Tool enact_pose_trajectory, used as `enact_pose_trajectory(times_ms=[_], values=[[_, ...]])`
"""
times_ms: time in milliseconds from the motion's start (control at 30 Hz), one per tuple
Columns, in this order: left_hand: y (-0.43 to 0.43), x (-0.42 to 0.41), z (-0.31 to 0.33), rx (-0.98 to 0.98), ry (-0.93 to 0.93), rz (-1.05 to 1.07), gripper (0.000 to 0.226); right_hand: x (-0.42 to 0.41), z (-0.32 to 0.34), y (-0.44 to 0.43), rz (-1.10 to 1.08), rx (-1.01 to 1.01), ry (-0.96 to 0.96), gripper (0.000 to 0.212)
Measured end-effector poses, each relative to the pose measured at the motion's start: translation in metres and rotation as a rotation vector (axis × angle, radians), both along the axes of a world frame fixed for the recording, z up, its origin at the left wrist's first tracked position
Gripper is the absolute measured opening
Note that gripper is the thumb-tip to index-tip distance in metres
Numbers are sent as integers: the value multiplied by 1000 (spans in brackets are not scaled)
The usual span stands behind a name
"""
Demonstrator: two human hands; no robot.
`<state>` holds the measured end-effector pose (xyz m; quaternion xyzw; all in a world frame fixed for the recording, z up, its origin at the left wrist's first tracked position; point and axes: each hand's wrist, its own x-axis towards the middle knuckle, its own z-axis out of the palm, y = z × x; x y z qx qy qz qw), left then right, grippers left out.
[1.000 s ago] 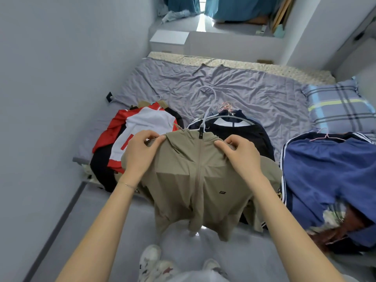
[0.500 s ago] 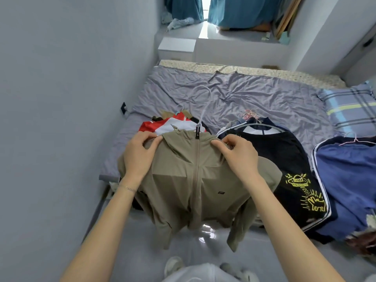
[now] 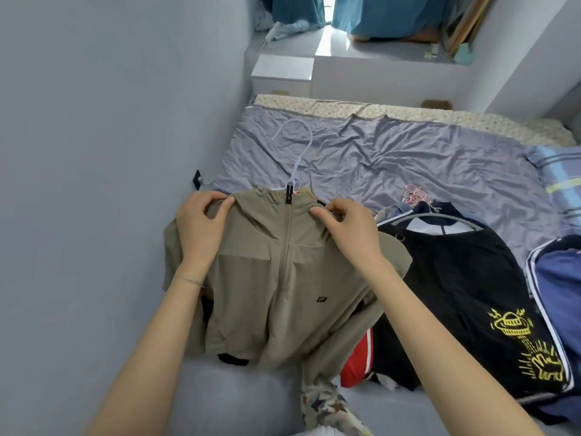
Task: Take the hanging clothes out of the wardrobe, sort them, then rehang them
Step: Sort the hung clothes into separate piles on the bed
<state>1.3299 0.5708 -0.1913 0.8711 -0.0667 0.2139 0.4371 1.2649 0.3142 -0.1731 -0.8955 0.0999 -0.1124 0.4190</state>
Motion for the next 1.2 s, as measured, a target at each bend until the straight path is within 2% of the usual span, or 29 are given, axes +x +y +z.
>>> enact_pose_trajectory(times_ms=[367, 667, 900, 1033, 1200], values=[[-44, 158, -100, 38, 353, 20, 21, 190, -104, -43, 79, -6, 237, 33], [-63, 271, -224, 225, 583, -66, 31, 284, -225, -58, 52, -36, 463, 25], [-73, 314, -340, 342, 606, -85, 25, 325, -330, -59, 31, -140, 551, 17], [-80, 304, -361, 279, 621, -132, 33, 323, -345, -57, 33, -175, 615, 27], [-84, 285, -333, 217, 620, -201, 39, 297, -314, -53, -1, -132, 553, 37]])
